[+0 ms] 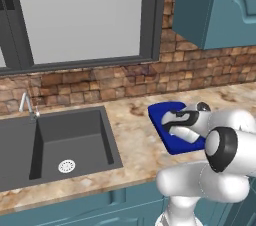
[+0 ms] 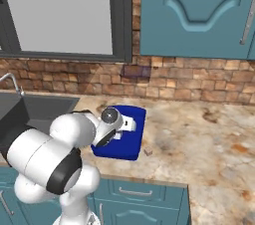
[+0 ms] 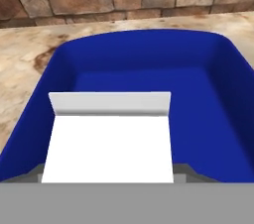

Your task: Take out the milk from the fridge and place it on the tray on the counter. Then take the sugar cube near the tray and place it in the tray.

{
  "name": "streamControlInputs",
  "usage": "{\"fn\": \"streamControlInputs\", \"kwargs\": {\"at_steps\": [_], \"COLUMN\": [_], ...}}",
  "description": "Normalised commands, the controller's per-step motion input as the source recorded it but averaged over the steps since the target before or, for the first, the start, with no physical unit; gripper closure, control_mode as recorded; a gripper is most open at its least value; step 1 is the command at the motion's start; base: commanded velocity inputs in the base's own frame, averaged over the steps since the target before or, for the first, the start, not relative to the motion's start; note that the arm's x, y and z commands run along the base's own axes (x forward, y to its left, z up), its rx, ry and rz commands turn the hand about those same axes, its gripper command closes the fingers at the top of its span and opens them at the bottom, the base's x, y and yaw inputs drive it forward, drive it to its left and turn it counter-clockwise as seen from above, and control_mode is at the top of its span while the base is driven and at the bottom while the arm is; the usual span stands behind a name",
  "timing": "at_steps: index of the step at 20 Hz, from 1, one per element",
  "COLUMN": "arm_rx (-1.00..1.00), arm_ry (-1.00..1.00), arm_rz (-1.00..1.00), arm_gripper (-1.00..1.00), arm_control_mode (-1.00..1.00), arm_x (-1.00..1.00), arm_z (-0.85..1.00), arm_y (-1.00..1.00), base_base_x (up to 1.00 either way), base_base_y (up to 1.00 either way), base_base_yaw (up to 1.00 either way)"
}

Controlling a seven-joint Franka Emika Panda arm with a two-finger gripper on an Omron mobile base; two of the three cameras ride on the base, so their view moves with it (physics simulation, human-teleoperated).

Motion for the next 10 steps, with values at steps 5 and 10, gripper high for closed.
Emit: {"fn": "streamControlInputs", "kwargs": {"at_steps": [5,10], "arm_rx": [0.00,-0.02], "arm_ry": [-0.06,-0.01], "arm_rz": [0.02,0.01], "arm_gripper": [1.00,1.00], "arm_control_mode": [-1.00,-1.00], "arm_x": [-0.02,-0.14], "arm_z": [-0.41,-0.43], "arm_y": [0.00,0.00], "base_base_x": [0.00,0.00], "base_base_y": [0.00,0.00], "base_base_yaw": [0.00,0.00]}}
